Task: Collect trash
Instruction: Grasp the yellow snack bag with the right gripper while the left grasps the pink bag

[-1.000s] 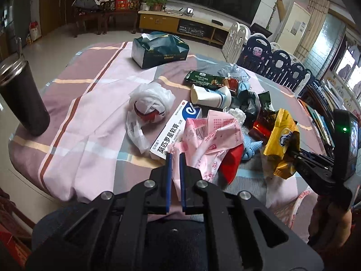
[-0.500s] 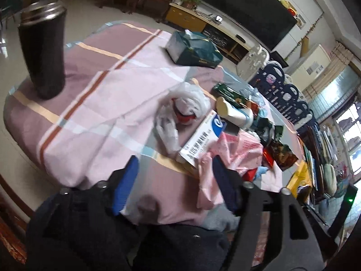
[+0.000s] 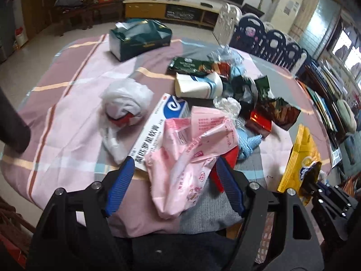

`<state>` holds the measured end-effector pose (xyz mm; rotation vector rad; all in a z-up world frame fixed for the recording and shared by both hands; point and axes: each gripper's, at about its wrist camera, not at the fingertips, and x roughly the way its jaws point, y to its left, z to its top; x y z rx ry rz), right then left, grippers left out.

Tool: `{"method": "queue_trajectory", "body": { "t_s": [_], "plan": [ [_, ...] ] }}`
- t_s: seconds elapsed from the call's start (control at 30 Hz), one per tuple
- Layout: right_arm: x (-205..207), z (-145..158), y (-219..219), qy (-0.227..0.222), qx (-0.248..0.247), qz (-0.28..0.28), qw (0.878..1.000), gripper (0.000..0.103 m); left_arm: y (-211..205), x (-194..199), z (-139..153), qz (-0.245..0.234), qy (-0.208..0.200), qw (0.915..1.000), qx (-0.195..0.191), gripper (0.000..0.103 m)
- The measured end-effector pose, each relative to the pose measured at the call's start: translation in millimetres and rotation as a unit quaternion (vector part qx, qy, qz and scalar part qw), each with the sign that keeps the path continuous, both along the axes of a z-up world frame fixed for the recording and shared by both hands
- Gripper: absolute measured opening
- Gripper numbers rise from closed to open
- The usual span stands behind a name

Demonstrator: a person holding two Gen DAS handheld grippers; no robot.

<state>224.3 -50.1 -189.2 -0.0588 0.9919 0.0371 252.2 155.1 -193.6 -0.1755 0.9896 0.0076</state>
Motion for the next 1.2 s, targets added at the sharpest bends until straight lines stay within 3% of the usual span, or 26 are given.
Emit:
{"method": "queue_trajectory", "body": {
  "t_s": [0.03,0.13,0.2,0.4,0.57,0.93,1.2],
  "plan": [
    [-1,2,1,-0.005,-0.004,0.002,1.0,0.012,-3,3,-7,-0.009,0.01,0.9999,0.005,0.052],
    [-2,7,1,-0.012,-0.005,0.003,1.0,0.012,-9,5,-26,-0.021,0.036,0.9989,0.022,0.023],
    [-3,11,2,-0.017,-0.003,0.005,1.0,0.012,-6,2,-27,-0.023,0.03,0.9992,0.014,0.017],
    [-8,22,3,-0.035,-0.002,0.009,0.999,0.012,1,-10,-7,0.003,-0.021,0.9995,0.023,0.014],
    [-11,29,0,-0.045,0.001,0.008,0.999,0.012,12,-30,26,0.045,-0.087,0.9948,0.027,0.014],
    [-13,20,3,-0.032,0.003,0.004,0.999,0.012,-1,-70,47,0.051,-0.115,0.9913,0.038,0.014],
    [-24,71,-29,-0.08,0.017,-0.02,0.996,0.012,-20,-84,65,0.022,-0.13,0.9911,0.018,0.014]
  ]
}}
